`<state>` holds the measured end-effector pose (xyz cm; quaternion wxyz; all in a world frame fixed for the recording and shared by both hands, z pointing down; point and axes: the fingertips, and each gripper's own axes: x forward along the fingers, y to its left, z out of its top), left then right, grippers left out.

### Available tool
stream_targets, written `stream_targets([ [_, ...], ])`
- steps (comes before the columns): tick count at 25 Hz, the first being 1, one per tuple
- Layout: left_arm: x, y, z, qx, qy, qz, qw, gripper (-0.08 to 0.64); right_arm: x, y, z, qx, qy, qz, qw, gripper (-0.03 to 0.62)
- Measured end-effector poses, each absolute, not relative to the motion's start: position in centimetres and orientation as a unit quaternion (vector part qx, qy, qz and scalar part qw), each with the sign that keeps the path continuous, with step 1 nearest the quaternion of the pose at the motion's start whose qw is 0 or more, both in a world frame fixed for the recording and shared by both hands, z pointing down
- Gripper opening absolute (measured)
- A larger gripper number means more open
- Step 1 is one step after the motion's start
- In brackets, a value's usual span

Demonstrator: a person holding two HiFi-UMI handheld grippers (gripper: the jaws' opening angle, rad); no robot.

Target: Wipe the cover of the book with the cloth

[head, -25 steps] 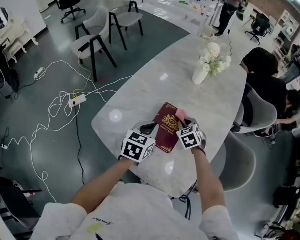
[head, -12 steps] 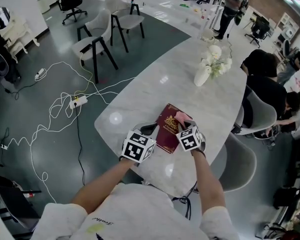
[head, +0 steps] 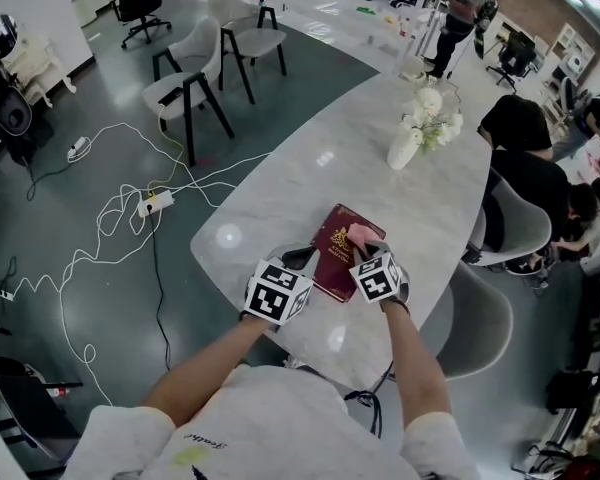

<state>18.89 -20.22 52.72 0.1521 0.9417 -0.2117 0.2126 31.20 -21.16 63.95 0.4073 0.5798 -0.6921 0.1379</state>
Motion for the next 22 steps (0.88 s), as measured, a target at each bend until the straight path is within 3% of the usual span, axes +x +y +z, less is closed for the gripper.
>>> stream_targets([
  [22, 17.7, -19.0, 52.2, 0.947, -0.195, 0.209, 0.146, 0.006, 28.4, -19.5, 63.9, 0.586, -0.687, 0.146, 0.403, 0.017],
])
